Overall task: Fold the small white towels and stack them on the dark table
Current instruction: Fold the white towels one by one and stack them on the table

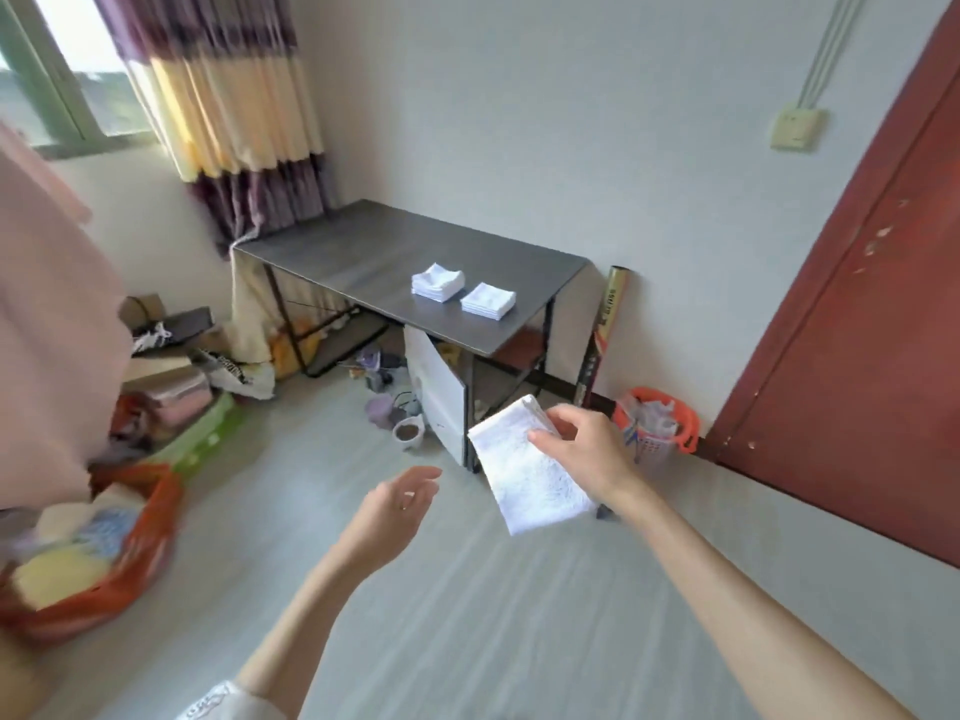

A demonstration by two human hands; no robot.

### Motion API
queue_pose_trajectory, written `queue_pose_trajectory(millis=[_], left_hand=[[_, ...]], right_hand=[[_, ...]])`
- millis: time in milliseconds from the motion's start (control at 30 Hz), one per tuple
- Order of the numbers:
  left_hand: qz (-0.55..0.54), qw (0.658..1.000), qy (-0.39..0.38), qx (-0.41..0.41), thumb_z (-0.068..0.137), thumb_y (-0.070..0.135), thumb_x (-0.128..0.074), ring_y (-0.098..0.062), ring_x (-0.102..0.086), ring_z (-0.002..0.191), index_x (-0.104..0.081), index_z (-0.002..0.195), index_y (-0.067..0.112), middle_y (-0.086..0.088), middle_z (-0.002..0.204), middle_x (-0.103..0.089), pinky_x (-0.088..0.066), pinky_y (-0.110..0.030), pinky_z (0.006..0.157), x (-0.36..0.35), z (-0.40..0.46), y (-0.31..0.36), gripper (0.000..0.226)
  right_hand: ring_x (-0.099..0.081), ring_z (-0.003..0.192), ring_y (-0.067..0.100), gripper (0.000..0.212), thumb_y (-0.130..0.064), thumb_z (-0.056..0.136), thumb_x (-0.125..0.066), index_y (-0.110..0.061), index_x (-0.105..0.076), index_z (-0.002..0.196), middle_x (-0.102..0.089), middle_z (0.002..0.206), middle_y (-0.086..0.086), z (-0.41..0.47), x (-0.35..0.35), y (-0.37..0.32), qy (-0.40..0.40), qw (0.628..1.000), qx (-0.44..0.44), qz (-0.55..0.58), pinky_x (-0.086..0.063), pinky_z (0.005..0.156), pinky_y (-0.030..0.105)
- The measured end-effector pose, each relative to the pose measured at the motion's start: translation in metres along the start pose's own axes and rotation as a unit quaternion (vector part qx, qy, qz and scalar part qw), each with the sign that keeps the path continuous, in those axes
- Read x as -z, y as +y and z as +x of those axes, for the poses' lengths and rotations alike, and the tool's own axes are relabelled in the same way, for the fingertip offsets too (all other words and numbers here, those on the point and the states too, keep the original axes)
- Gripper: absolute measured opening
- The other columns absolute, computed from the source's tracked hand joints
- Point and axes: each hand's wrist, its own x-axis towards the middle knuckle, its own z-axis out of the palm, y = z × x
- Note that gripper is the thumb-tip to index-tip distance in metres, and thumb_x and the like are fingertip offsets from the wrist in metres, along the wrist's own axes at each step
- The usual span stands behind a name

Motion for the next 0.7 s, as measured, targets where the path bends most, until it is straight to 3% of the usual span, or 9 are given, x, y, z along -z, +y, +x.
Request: queue_pose_trajectory(millis=[133,333,533,633,700], left_hand=[[-0.005,1.000,0.017,0.012,0.097,0.023,-0.043,-0.013,-0.063,0.094,-0.057,0.111,0.028,0.004,0.106,-0.065,-0.048,-0.026,0.077,0.043,0.094,-0.017,0.021],[-0.073,0.997,0.014,0.035,0.098,0.027,-0.041,-0.009,-0.063,0.096,-0.054,0.114,0.027,0.002,0.108,-0.064,-0.050,-0.031,0.085,0.099,0.228,-0.014,0.021],[-0.120,0.992,-0.008,0.040,0.091,0.047,-0.045,-0.007,-0.057,0.105,-0.043,0.133,0.022,0.003,0.122,-0.057,-0.047,-0.018,0.077,0.133,0.362,-0.030,0.049],[-0.231,0.970,-0.058,0.039,0.079,0.067,-0.049,-0.010,-0.053,0.117,-0.036,0.138,0.025,0.005,0.131,-0.053,-0.046,-0.031,0.093,0.146,0.437,-0.038,0.074],[-0.334,0.936,-0.105,0.021,0.076,0.069,-0.052,-0.016,-0.057,0.116,-0.043,0.133,0.025,0.003,0.129,-0.058,-0.046,-0.040,0.096,0.154,0.492,-0.042,0.072]], right_hand=[[-0.057,0.073,0.011,0.014,-0.023,0.084,-0.065,-0.011,-0.068,0.089,-0.065,0.080,-0.003,0.105,-0.036,-0.021,-0.043,0.998,0.038,0.028,-0.041,0.064,0.022],[-0.055,0.075,0.005,0.015,-0.024,0.085,-0.064,-0.013,-0.067,0.095,-0.066,0.088,-0.003,0.253,-0.064,-0.052,-0.085,0.995,0.057,0.022,-0.040,0.064,0.014],[-0.051,0.069,0.001,0.010,-0.023,0.086,-0.063,-0.014,-0.065,0.091,-0.063,0.083,-0.006,0.382,-0.088,-0.076,-0.096,0.993,0.067,0.007,-0.038,0.062,0.011],[-0.050,0.065,0.000,0.013,-0.020,0.086,-0.064,-0.009,-0.067,0.093,-0.063,0.083,-0.005,0.446,-0.100,-0.083,-0.097,0.993,0.055,0.028,-0.038,0.062,0.010],[-0.052,0.068,0.003,0.009,-0.018,0.086,-0.065,-0.011,-0.067,0.091,-0.062,0.082,-0.004,0.488,-0.108,-0.082,-0.081,0.994,0.034,0.068,-0.039,0.063,0.010]])
